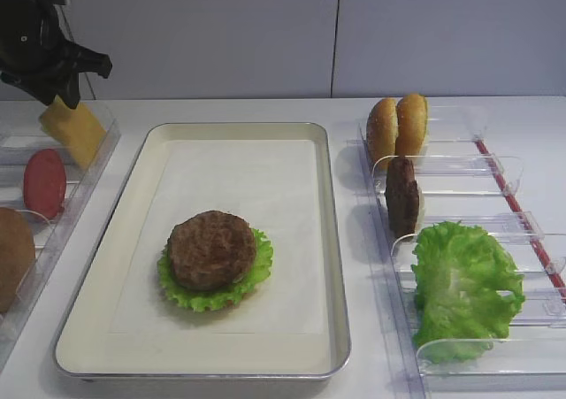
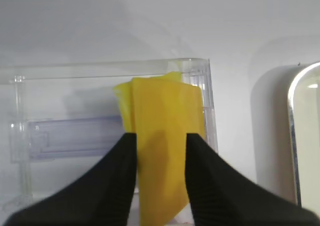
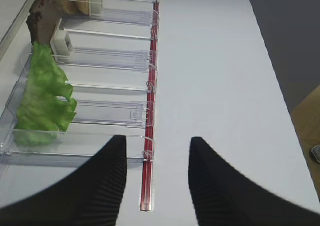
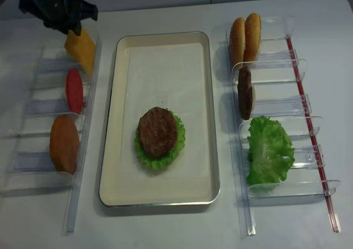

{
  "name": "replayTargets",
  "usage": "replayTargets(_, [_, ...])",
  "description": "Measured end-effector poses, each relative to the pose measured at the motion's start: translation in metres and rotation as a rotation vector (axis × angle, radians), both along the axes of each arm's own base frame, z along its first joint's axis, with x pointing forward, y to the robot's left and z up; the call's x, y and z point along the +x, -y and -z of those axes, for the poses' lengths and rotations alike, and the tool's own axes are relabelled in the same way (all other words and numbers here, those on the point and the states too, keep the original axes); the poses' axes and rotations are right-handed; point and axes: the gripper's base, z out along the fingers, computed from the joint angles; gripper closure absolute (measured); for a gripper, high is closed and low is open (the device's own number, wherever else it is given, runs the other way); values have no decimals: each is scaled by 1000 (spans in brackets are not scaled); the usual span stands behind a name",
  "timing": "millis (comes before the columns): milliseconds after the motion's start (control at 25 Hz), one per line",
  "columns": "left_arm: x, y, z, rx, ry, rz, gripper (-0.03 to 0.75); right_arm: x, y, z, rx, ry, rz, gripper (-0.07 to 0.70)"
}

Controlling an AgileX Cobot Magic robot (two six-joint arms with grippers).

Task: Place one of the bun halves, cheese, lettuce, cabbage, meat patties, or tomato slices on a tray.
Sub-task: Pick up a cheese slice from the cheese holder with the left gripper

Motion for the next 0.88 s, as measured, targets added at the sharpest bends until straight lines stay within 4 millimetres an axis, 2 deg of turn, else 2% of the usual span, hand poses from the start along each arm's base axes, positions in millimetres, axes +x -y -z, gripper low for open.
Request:
replayTargets(440, [-1,0,0,1,-14,2,503,0,0,0,-4,0,-2,302])
replayTargets(560, [-2,4,0,15,-14,16,562,0,0,0,-4,0,-2,302])
replayTargets(720, [-2,15,-1,81,-6,65,696,0,0,0,-4,0,-2,302])
replayTargets(880, [-2,25,-2,103,1,97,727,0,0,0,-4,0,-2,302])
